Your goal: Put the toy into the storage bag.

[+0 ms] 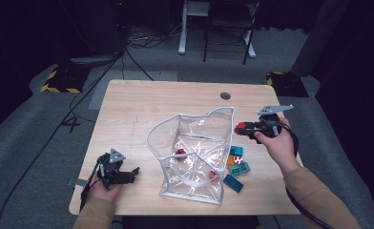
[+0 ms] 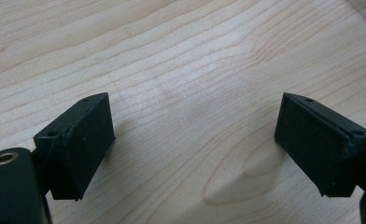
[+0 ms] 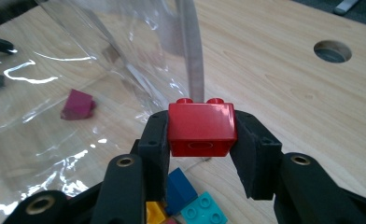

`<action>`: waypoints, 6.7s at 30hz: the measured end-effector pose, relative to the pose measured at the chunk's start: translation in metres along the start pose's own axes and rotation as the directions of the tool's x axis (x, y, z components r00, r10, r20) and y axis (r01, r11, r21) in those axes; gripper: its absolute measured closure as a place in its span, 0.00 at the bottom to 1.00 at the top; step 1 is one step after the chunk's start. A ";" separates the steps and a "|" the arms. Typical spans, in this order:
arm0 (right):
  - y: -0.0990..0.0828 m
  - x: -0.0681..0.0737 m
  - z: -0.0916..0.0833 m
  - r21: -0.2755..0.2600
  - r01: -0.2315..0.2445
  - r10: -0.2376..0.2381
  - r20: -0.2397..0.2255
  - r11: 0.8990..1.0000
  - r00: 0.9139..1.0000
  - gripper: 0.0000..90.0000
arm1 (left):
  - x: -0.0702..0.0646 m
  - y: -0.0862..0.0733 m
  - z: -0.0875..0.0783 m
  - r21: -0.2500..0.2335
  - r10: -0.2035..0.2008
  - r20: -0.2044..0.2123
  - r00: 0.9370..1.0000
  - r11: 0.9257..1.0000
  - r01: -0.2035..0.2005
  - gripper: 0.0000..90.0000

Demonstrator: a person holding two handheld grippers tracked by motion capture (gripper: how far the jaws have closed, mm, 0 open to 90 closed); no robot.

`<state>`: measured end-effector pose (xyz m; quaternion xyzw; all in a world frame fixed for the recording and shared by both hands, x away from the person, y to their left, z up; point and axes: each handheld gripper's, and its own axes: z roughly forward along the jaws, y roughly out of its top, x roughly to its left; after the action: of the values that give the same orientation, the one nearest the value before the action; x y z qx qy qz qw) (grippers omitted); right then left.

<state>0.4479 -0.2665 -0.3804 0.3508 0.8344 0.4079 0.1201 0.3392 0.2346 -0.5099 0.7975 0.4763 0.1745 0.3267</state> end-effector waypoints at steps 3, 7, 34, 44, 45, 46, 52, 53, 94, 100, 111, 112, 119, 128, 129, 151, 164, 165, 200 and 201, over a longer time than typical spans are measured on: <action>0.008 0.005 -0.009 -0.008 0.008 -0.008 -0.009 1.000 1.000 0.65 | 0.000 0.000 0.000 0.001 0.004 -0.003 1.000 1.000 -0.004 0.13; 0.019 0.012 -0.022 -0.015 0.025 -0.026 -0.013 1.000 1.000 0.65 | 0.000 0.000 0.000 0.001 0.004 -0.003 1.000 1.000 -0.004 0.13; 0.089 0.086 -0.065 -0.095 0.163 -0.172 -0.102 0.982 0.980 0.65 | 0.000 0.000 0.000 0.001 0.005 -0.003 1.000 1.000 -0.005 0.13; 0.104 0.114 -0.046 -0.095 0.190 -0.204 -0.174 0.977 0.963 0.65 | 0.000 0.000 0.000 0.001 0.005 -0.003 1.000 1.000 -0.005 0.13; 0.105 0.116 -0.044 -0.098 0.192 -0.207 -0.181 0.977 0.961 0.65 | 0.000 0.000 0.000 0.001 0.005 -0.003 1.000 1.000 -0.005 0.13; 0.108 0.120 -0.042 -0.099 0.194 -0.210 -0.192 0.976 0.959 0.65 | 0.000 0.000 0.000 0.001 0.005 -0.003 1.000 1.000 -0.005 0.13; 0.115 0.134 -0.030 -0.097 0.207 -0.224 -0.227 0.973 0.948 0.65 | 0.000 0.000 0.000 0.001 0.002 -0.001 1.000 1.000 -0.002 0.13; 0.116 0.136 -0.028 -0.097 0.209 -0.227 -0.231 0.973 0.946 0.65 | 0.000 0.000 0.000 0.001 -0.001 -0.001 1.000 1.000 0.001 0.13; 0.090 0.146 0.037 0.108 0.203 -0.169 -0.260 0.973 0.951 0.47 | 0.000 0.000 0.000 0.001 0.005 -0.002 1.000 1.000 -0.005 0.13; 0.093 0.137 0.021 0.053 0.181 -0.163 -0.247 0.982 0.955 0.43 | 0.000 0.000 0.000 0.001 0.002 -0.001 1.000 1.000 -0.002 0.13; 0.090 0.120 -0.019 -0.031 0.155 -0.158 -0.213 0.987 0.964 0.42 | 0.000 0.000 0.000 0.001 0.002 -0.001 1.000 1.000 -0.002 0.13; 0.089 0.118 -0.023 -0.036 0.156 -0.160 -0.207 0.987 0.965 0.42 | 0.000 0.000 0.000 0.001 0.002 -0.001 1.000 1.000 -0.002 0.13; 0.082 0.104 -0.042 -0.048 0.142 -0.148 -0.174 0.989 0.973 0.41 | 0.000 0.000 0.000 0.001 0.005 -0.002 1.000 1.000 -0.005 0.13; 0.071 0.086 -0.063 -0.062 0.111 -0.119 -0.133 0.992 0.984 0.41 | 0.000 0.000 0.000 0.001 0.004 -0.002 1.000 1.000 -0.004 0.13; 0.070 0.085 -0.065 -0.064 0.108 -0.115 -0.130 0.992 0.985 0.41 | 0.000 0.000 0.000 0.001 0.004 -0.002 1.000 1.000 -0.004 0.13; -0.004 0.028 -0.037 -0.006 0.005 -0.005 -0.017 1.000 1.000 0.40 | 0.000 0.000 0.000 0.001 0.004 -0.002 1.000 1.000 -0.004 0.13; -0.058 -0.001 0.015 0.080 -0.060 0.055 0.060 0.995 0.997 0.42 | 0.000 0.000 0.000 0.001 0.004 -0.002 1.000 1.000 -0.004 0.13; -0.065 -0.005 0.023 0.096 -0.064 0.057 0.071 0.993 0.996 0.42 | 0.000 0.000 0.000 0.001 0.004 -0.002 1.000 1.000 -0.004 0.13; -0.069 -0.028 0.056 0.123 -0.078 0.063 0.121 0.989 0.991 0.66 | 0.000 0.000 0.000 0.001 0.004 -0.002 1.000 1.000 -0.004 0.13; -0.069 -0.028 0.056 0.123 -0.078 0.063 0.121 0.989 0.991 0.66 | 0.000 0.000 0.000 0.001 0.004 -0.002 1.000 1.000 -0.004 0.13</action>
<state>0.4621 -0.2810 -0.4714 0.4102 0.8373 0.3368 0.1318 0.3392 0.2350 -0.5098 0.7985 0.4750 0.1758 0.3255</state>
